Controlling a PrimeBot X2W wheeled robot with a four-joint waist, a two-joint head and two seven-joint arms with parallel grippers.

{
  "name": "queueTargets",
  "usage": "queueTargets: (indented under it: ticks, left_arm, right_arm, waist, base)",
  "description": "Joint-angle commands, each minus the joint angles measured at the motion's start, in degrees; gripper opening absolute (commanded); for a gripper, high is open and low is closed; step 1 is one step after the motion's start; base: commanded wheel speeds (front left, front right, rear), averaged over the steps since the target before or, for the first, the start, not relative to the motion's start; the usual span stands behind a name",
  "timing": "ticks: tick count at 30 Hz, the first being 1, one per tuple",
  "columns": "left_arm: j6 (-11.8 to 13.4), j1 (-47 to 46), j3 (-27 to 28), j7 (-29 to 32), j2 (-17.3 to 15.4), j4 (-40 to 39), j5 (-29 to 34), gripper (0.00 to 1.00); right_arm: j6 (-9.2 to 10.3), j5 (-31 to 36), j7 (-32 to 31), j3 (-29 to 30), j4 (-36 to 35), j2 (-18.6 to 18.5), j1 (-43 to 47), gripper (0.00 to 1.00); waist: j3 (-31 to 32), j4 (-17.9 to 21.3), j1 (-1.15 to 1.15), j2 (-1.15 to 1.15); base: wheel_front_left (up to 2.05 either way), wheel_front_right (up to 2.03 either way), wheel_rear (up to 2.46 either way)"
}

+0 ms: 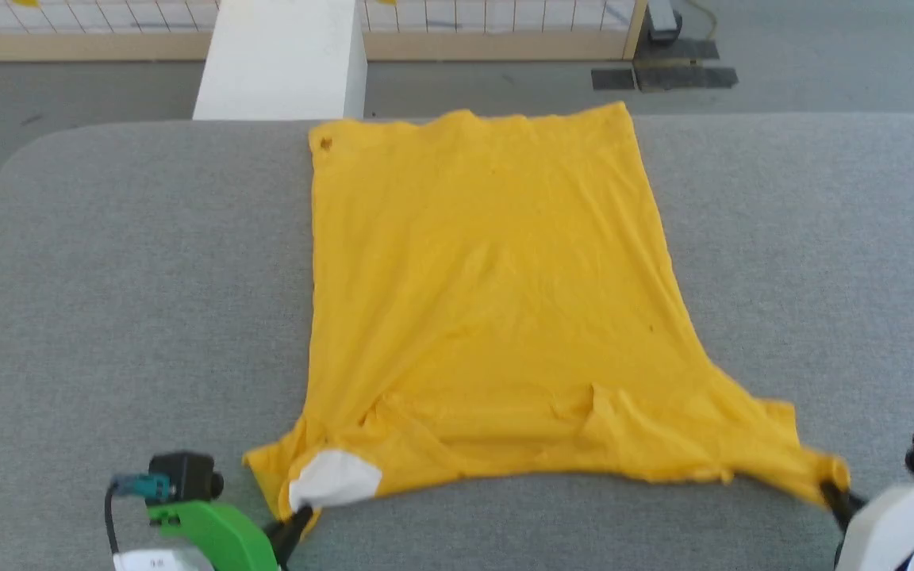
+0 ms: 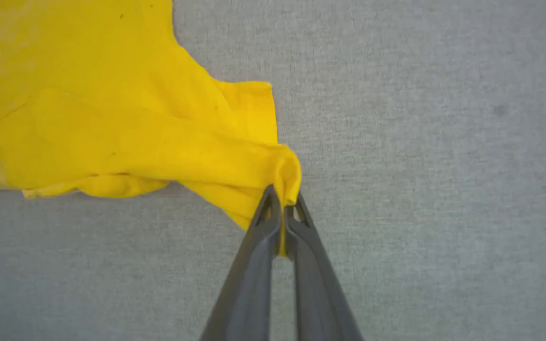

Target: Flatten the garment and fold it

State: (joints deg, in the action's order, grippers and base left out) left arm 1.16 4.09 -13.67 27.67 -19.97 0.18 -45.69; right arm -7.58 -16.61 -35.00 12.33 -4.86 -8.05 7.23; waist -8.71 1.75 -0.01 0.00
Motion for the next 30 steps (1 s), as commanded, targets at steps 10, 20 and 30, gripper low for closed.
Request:
queueTargets:
  ticks: [10,20,30]
  left_arm:
    - [1.69,7.14,-0.48,-0.28,1.16,-0.74,-1.77,0.0]
    - [0.73,6.99,-0.43,-5.19,2.93,-0.15,-0.97,0.0]
    - [0.26,5.65,-2.06,-5.56,3.72,-1.15,-0.24,0.0]
  right_arm:
    - [0.09,1.05,-1.86,3.65,4.91,4.96,6.0,0.0]
    - [0.09,0.39,4.04,3.57,5.39,5.15,5.28,1.0]
    - [0.09,0.6,16.58,2.54,-2.57,5.16,-4.52,1.0]
  waist:
    - [1.76,-1.42,0.01,0.0]
    - [3.61,-2.12,0.01,0.0]
    - [2.9,-4.75,0.01,0.0]
  base:
    - [0.0,0.0,0.0]
    - [0.0,0.0,0.0]
    - [0.0,0.0,0.0]
